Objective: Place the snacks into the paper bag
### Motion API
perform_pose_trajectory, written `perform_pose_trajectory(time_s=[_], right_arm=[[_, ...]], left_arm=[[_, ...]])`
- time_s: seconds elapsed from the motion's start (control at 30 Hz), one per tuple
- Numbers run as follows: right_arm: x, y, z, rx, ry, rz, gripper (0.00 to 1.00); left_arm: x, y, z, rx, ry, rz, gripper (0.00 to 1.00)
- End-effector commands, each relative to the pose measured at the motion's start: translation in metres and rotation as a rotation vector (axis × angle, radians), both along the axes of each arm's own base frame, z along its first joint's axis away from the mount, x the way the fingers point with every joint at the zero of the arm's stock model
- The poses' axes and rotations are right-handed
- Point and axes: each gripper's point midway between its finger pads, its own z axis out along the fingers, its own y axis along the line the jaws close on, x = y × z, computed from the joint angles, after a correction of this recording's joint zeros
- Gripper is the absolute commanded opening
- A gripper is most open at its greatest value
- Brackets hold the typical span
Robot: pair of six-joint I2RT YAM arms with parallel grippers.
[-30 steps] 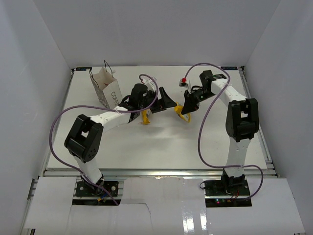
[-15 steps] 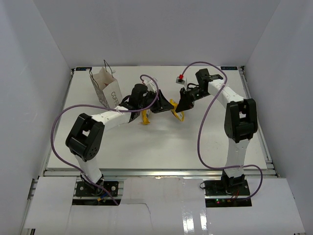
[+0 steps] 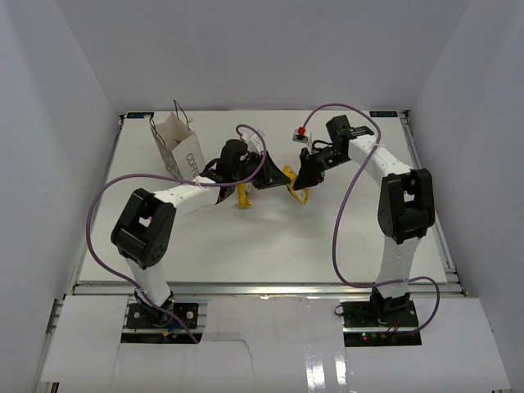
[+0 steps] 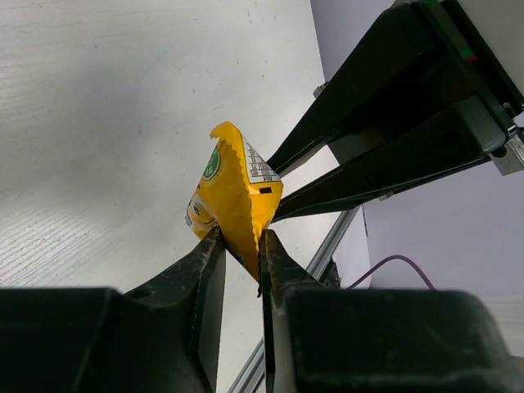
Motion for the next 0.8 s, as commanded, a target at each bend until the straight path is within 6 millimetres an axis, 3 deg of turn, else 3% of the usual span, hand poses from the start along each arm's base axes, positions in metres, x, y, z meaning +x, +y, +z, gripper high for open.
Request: perform_pose_trajectory(time_s=[0.0,0.27,0.57,0.7,0.77], right_arm=[[-0.016,0.018,0.032,0.112,-0.031,0.065,0.26],[-0.017,0.018,0.031,0.102,-0.034,0.062,0.58],[-0.011,0.015,0.036,0.088,-0.064,0.051,0.66],[-0.003,0.009,0.046,0.091,-0.098,0.031,0.67],[0.001,0.005,0.049,0.093,-0.106,0.017,0.67]], left_arm=[[0.000,0.000,0.021,-0.009,-0.060,-0.006,0.03],[0.003,0.016,0.039,0.040,-0.126,0.025,0.00],[0.004,0.044,0.055,0.095,-0.174,0.083,0.00],[0.007,0.067,0.074,0.158,-0.209,0.134,0.00],[0.010,0.088,0.088,0.194,-0.223,0.184,0.00]])
